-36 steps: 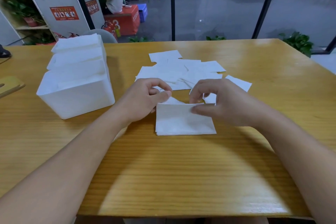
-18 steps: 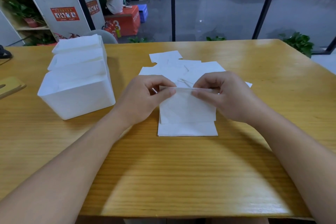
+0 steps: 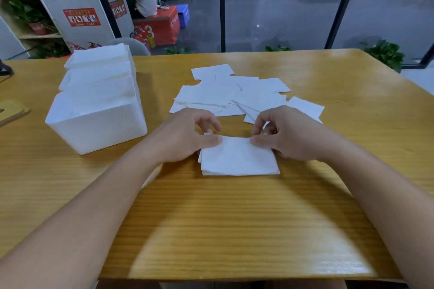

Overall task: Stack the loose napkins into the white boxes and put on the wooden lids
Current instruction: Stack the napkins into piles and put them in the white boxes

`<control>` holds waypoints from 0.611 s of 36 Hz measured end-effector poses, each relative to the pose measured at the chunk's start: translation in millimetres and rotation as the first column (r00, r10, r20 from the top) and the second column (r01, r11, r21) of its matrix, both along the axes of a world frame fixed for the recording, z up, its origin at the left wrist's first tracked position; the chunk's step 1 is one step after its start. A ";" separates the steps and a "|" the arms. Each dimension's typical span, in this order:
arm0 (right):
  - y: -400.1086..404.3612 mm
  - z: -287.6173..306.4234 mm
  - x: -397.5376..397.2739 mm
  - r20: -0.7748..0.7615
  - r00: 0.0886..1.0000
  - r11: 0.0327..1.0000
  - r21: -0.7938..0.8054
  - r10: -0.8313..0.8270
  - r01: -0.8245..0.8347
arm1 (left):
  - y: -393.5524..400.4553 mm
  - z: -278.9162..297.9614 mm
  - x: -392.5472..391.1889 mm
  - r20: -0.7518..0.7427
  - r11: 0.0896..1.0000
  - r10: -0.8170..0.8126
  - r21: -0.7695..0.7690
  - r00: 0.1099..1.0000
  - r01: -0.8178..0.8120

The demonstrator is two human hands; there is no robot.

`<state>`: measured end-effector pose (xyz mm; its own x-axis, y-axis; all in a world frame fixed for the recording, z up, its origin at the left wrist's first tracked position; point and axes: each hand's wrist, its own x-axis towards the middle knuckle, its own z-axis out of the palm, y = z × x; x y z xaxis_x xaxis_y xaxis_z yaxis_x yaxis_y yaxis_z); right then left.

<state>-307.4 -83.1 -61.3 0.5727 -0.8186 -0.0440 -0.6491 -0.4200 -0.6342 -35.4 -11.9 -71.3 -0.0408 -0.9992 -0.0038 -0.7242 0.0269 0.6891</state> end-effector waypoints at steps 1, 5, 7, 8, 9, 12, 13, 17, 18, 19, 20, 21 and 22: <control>-0.4 -0.6 0.2 -0.017 1.000 1.000 -0.027 -0.001 0.001 | 0.7 0.8 -2.0 0.030 1.000 -0.005 0.000 1.000 0.005; -2.4 -3.0 -1.8 -0.055 0.998 0.995 -0.095 -0.010 0.005 | 1.8 3.2 -2.8 0.092 0.999 0.011 -0.042 0.996 -0.007; -2.5 -2.3 -3.2 -0.038 0.999 0.990 -0.139 -0.015 0.010 | 1.9 4.4 -1.6 0.122 0.996 0.026 -0.090 0.992 -0.015; -2.6 -1.5 -3.6 -0.030 0.999 0.987 -0.161 -0.015 0.010 | 2.3 5.4 -1.1 0.111 0.994 0.018 -0.106 0.994 -0.006; -2.5 -0.2 -3.7 -0.025 1.000 0.984 -0.177 -0.013 0.008 | 2.7 6.0 0.0 0.095 0.994 0.001 -0.108 0.995 0.009; -2.0 1.9 -3.9 -0.015 1.000 0.986 -0.166 0.016 -0.018 | 4.5 7.6 3.1 0.102 0.998 -0.058 -0.032 0.993 0.061; -1.9 1.6 -4.2 -0.021 0.999 0.988 -0.149 0.029 -0.031 | 4.9 7.4 3.6 0.111 0.997 -0.077 -0.004 0.991 0.078; -4.3 -2.0 -4.4 -0.049 0.998 0.993 -0.107 0.050 -0.055 | 3.7 5.6 3.9 0.098 0.995 -0.102 0.022 0.990 0.100; -4.6 -2.0 -4.4 -0.049 0.998 0.993 -0.101 0.048 -0.053 | 3.2 5.7 4.0 0.093 0.994 -0.109 0.027 0.990 0.106; -4.7 -1.8 -4.4 -0.048 0.998 0.994 -0.093 0.047 -0.051 | 2.9 5.8 4.6 0.086 0.993 -0.116 0.031 0.990 0.113; -4.5 -1.6 -4.5 -0.048 0.998 0.995 -0.086 0.049 -0.053 | 2.8 6.0 4.7 0.079 0.992 -0.122 0.035 0.989 0.120; -4.4 -1.4 -4.6 -0.046 0.998 0.995 -0.082 0.052 -0.056 | 2.9 6.4 4.7 0.073 0.992 -0.127 0.040 0.989 0.124; -4.2 -1.2 -4.7 -0.043 0.998 0.995 -0.083 0.055 -0.059 | 3.1 6.8 4.6 0.070 0.991 -0.128 0.041 0.989 0.125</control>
